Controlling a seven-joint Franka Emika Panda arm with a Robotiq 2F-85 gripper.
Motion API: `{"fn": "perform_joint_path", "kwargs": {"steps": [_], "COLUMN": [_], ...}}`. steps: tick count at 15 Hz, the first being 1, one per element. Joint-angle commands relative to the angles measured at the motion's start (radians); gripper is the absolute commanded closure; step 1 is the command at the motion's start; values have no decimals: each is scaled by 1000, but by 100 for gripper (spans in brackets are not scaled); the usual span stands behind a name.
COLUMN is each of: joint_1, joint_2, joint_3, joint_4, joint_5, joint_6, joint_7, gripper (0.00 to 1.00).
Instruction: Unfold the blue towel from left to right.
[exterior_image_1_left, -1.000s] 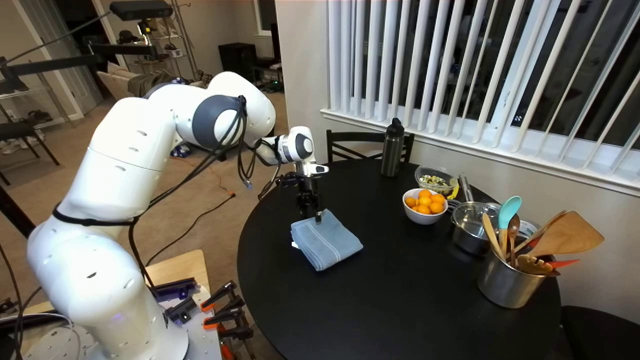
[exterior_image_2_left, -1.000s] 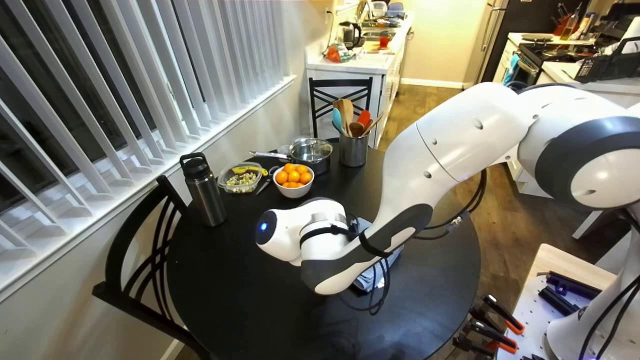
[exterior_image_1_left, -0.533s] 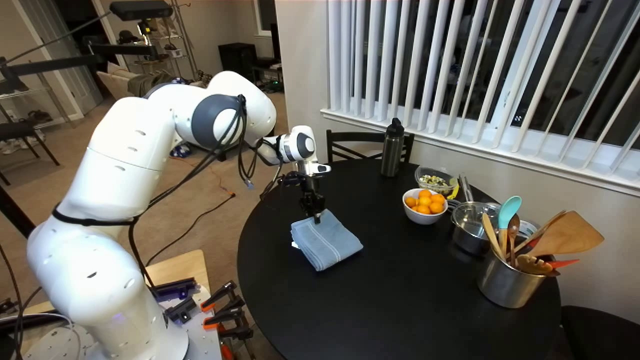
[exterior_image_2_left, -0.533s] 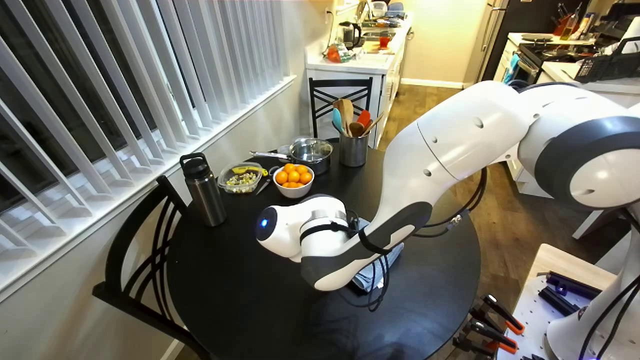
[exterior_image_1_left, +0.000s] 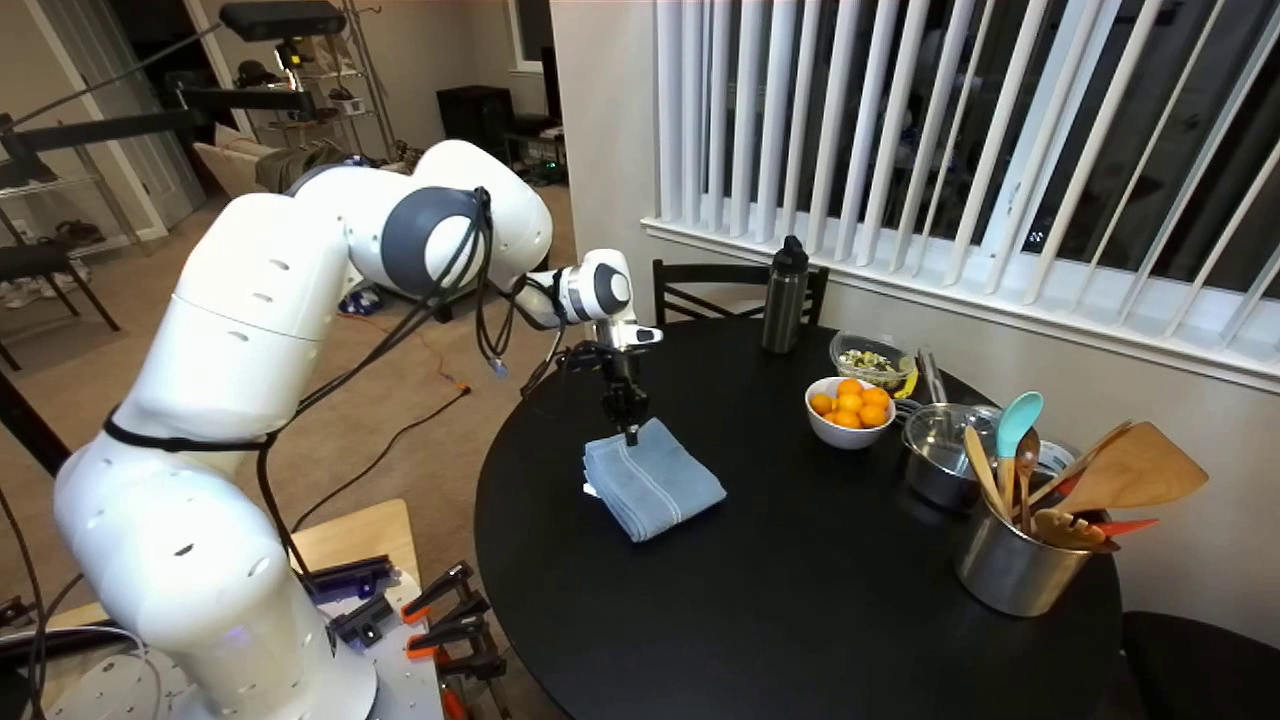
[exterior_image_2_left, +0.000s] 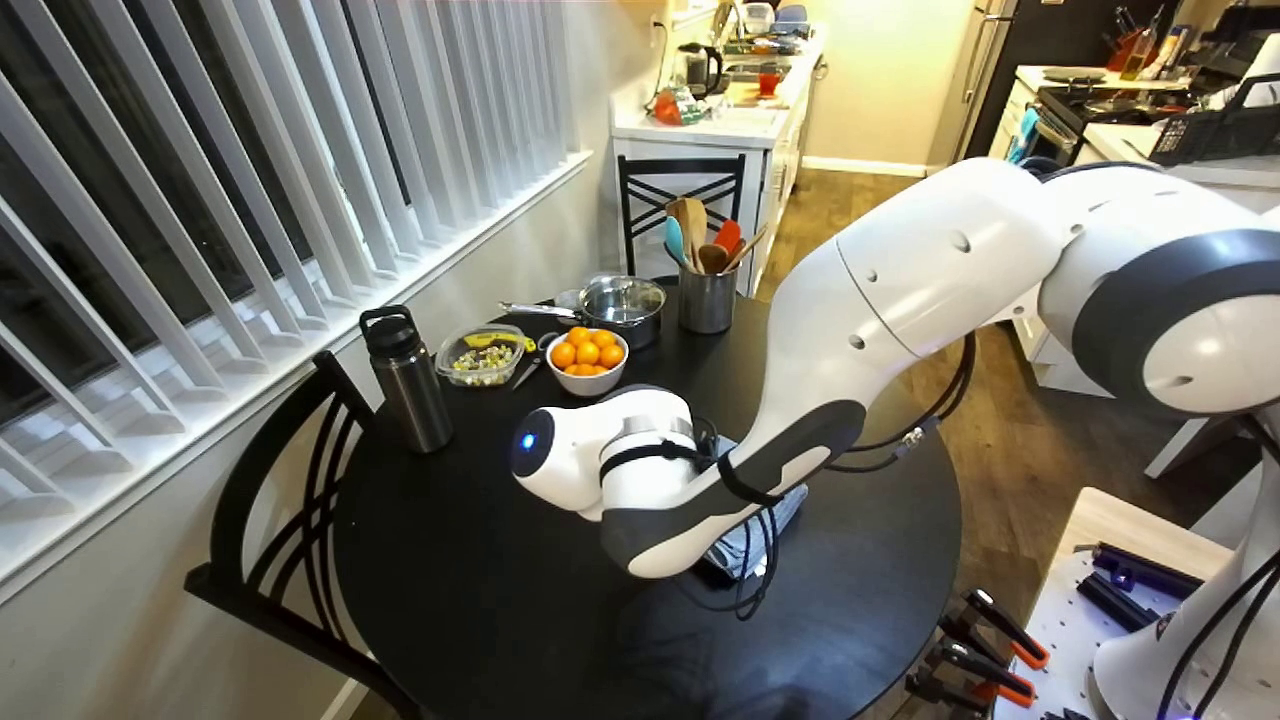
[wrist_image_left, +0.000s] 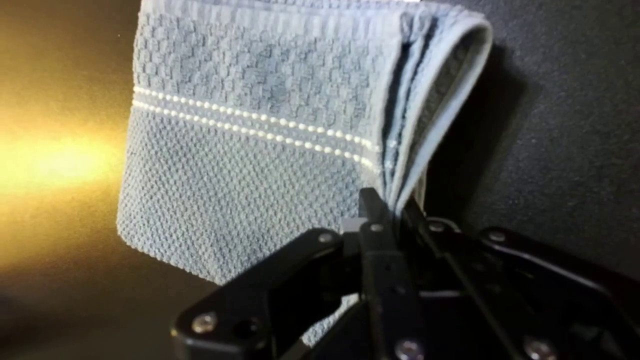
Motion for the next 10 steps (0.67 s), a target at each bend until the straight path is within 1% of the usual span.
{"fn": "perform_joint_path", "kwargs": {"steps": [1, 6, 10], "joint_1": [-12, -62, -72], "joint_2": [-56, -143, -143], "joint_3": [-1, 13, 15], "joint_4": [-52, -131, -126], "joint_5": [30, 88, 114], "joint_6": [17, 60, 49], "joint_7": [-18, -53, -84], "gripper": [98, 98, 98]}}
